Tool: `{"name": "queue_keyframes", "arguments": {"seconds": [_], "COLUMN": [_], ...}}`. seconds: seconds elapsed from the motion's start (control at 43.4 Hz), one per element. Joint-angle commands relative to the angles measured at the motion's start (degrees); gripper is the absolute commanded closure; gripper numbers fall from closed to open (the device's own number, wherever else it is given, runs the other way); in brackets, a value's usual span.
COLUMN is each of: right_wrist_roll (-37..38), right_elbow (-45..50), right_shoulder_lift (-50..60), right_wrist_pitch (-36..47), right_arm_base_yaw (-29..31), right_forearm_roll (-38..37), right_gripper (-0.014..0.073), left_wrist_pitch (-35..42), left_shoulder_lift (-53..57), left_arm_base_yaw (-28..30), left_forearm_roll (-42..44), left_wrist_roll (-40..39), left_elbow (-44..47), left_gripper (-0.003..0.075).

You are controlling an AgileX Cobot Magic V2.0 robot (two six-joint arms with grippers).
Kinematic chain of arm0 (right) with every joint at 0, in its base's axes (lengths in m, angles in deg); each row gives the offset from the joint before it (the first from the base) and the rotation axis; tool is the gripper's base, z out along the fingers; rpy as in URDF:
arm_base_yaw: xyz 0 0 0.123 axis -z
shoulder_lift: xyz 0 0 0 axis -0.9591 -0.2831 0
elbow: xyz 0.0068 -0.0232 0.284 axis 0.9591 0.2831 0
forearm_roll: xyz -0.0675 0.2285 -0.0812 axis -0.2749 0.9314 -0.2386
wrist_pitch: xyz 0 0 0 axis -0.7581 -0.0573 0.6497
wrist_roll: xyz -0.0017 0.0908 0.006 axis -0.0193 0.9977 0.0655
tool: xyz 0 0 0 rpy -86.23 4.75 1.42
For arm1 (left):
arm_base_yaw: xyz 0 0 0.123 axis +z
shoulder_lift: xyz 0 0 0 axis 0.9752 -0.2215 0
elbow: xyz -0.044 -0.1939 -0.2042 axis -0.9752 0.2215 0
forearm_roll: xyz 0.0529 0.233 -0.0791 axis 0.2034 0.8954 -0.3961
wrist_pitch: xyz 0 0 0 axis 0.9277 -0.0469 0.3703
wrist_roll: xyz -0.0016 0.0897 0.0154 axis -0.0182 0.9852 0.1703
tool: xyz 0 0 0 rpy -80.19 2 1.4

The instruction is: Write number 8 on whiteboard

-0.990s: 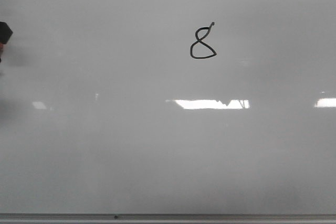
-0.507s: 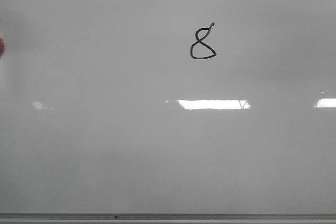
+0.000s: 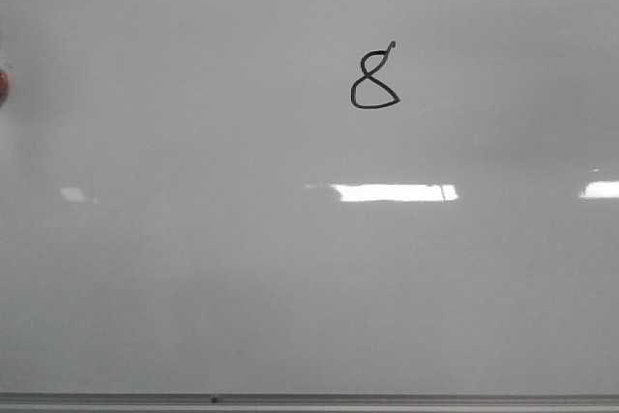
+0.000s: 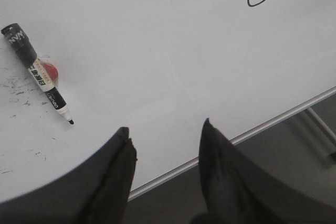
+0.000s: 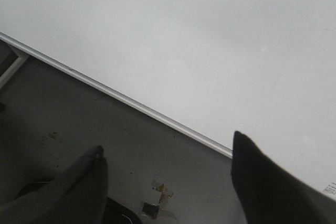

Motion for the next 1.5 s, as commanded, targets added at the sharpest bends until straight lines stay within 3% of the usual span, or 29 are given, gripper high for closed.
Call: {"name": "queue_keyframes", "arguments": {"seconds": [0.0,0.484,0.553,0.783,0.944,1.474], "right_wrist_roll": [0.8,3.1,3.1,3.1,3.1,3.1], "right_elbow": [-1.3,-1.3,-1.3,-1.3,-1.3,-1.3], "right_shoulder_lift": [-0.1,-0.1,-0.1,-0.1,-0.1,-0.1], "right_wrist_pitch": [3.7,3.1,3.1,2.8,2.8,2.1], "right_arm_base_yaw": [0.4,0.4,0.4,0.4,0.4,0.4], "right_forearm_roll": [-1.2,-4.4,-4.4,-4.3,-4.3,-4.3], "right_gripper": [0.0072,0.0104,0.0193,0.0544,0.0706,0.0701], "left_wrist_pitch": [3.8,3.8,3.8,3.8,4.2,3.9], "left_shoulder_lift": [-0.2,-0.2,-0.2,-0.3,-0.3,-0.3], "left_arm_base_yaw": [-0.5,-0.5,-0.5,-0.5,-0.5,-0.5], "left_forearm_roll": [-0.2,-0.2,-0.2,-0.2,-0.2,-0.2], "left_wrist_roll": [-0.1,-0.1,-0.1,-0.1,-0.1,-0.1], "left_elbow": [-1.5,-1.5,-1.5,-1.5,-1.5,-1.5], "left_gripper": [0.0426,0.0434,0.0479,0.0736,0.0741,0.0741]}}
